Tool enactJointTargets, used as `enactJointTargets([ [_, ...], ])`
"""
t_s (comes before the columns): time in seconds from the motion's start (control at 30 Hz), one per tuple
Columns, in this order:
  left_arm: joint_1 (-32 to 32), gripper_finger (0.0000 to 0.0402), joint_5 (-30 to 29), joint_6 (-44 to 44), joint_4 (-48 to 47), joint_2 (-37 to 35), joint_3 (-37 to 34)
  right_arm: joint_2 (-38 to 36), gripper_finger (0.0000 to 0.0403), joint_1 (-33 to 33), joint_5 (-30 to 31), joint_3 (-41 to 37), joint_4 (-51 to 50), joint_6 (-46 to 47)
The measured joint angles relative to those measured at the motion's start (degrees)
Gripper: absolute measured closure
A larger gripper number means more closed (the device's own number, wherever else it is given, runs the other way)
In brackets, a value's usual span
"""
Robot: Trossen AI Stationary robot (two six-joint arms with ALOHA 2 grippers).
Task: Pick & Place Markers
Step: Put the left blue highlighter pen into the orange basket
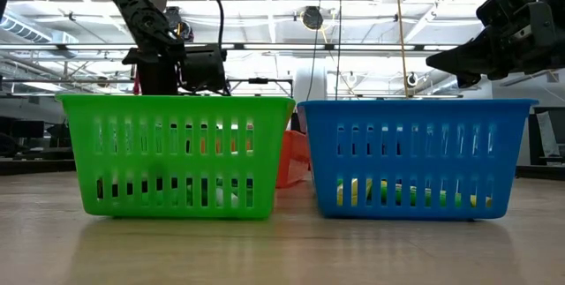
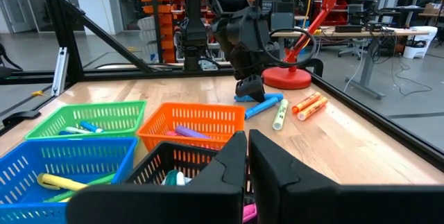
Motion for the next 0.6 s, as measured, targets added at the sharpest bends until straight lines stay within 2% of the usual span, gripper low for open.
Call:
enactJointTargets([
  [0.6,0.0,0.025,0.2,1.3,-0.1,0.3,-0.1,0.0,0.0394,0.0,0.0,0.0,0.0,0.0],
])
